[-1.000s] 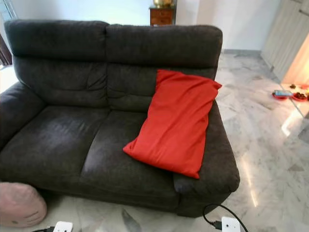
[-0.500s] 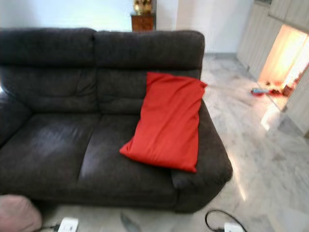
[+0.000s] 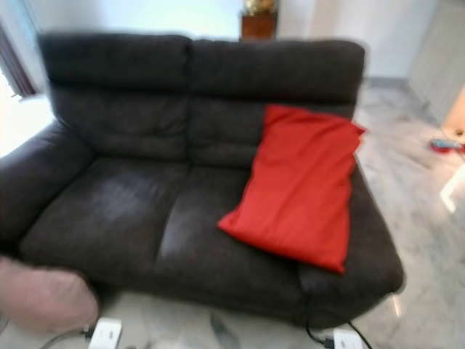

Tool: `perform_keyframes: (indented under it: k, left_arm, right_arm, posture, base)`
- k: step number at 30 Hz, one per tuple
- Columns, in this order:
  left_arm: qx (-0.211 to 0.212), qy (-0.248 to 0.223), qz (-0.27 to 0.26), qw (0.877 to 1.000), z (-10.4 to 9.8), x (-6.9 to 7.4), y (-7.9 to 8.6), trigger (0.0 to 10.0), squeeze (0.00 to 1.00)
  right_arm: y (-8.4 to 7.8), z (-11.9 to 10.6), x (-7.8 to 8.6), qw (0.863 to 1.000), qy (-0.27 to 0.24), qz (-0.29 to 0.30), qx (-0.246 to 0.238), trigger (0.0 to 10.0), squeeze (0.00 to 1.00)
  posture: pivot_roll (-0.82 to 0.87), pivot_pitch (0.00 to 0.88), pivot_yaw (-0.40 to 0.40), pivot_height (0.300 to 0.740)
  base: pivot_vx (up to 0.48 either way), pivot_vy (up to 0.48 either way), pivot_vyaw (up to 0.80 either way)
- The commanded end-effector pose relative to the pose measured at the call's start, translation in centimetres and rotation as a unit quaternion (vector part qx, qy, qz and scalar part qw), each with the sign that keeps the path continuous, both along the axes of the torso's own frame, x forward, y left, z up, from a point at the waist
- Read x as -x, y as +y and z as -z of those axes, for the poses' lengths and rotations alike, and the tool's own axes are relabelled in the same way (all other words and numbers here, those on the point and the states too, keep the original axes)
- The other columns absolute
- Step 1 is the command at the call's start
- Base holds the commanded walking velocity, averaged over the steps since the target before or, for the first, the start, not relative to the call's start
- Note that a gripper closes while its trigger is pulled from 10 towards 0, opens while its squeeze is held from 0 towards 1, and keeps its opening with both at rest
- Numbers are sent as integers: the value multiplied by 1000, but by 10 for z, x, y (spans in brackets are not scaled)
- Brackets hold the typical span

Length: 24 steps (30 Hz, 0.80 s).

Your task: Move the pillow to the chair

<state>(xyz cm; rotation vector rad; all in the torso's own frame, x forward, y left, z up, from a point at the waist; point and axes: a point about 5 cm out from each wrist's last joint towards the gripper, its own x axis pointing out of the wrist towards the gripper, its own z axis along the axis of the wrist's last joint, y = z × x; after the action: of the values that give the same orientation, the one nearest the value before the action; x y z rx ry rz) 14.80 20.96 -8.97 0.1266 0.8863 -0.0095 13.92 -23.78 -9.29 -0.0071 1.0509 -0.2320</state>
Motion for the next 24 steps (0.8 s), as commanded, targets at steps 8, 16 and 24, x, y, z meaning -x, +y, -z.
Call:
perform_keyframes:
  k: [8, 16, 24]
  left_arm:
    - [6, 0, 4, 1000, 1, -1, -5, 10000, 0]
    - [7, -1, 4, 1000, 0, -1, -6, 10000, 0]
    - [7, 0, 0, 1000, 1, 0, -5, 10000, 0]
  right_arm:
    - [-6, 0, 6, 1000, 6, 8, 5, 10000, 0]
    - [-7, 1, 7, 1000, 7, 11, 3, 10000, 0]
    - [-6, 0, 6, 1000, 4, 13, 1, 10000, 0]
  posture:
    - [58, 0, 0, 740]
    - [59, 0, 0, 740]
    - [60, 0, -2, 740]
  base:
    - [0, 296, 0]
    - [0, 294, 0]
    - [0, 294, 0]
